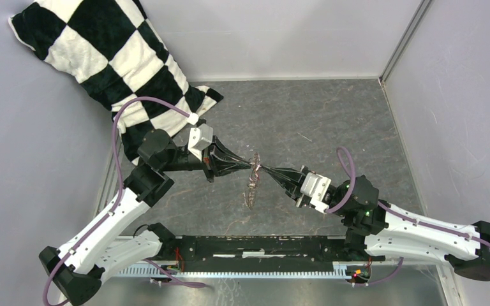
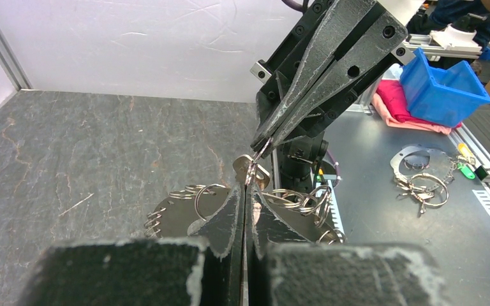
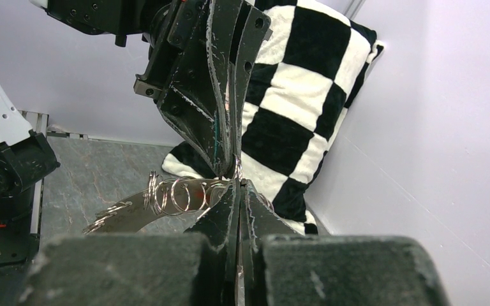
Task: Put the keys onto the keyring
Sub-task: Insert the key onto the keyring.
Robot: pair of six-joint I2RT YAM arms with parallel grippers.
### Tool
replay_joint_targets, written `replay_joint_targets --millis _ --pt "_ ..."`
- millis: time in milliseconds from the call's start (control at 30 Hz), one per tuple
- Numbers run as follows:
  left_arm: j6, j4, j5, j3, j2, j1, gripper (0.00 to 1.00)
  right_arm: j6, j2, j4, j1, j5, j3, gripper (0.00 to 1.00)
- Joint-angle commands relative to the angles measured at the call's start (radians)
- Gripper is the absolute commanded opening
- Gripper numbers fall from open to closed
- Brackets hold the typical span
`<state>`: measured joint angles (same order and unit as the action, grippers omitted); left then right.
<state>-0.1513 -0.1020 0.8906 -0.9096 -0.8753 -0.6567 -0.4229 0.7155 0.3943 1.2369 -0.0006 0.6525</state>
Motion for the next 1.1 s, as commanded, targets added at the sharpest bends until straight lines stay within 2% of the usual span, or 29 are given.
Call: replay_joint_targets --millis 0,500,700,1067 --pt "0.051 -0.031 -0.018 -0.008 0.022 0.002 0.02 0.016 -0.011 0.04 0.006 -0.015 0.031 0.0" --pt "0.145 0.048 0.126 -0.009 0.026 -0.001 0.02 -0.006 0.034 -0.016 0.007 -0.061 0.091 0.0" --pt "0.245 0.097 0.194 -0.013 0.036 -0.003 0.02 -0.024 0.043 -0.053 0.007 -0.07 0.116 0.0" --pt "0.336 0.188 0.252 -0.036 0.04 -0.011 0.02 -0.057 0.084 -0.122 0.007 -0.103 0.172 0.01"
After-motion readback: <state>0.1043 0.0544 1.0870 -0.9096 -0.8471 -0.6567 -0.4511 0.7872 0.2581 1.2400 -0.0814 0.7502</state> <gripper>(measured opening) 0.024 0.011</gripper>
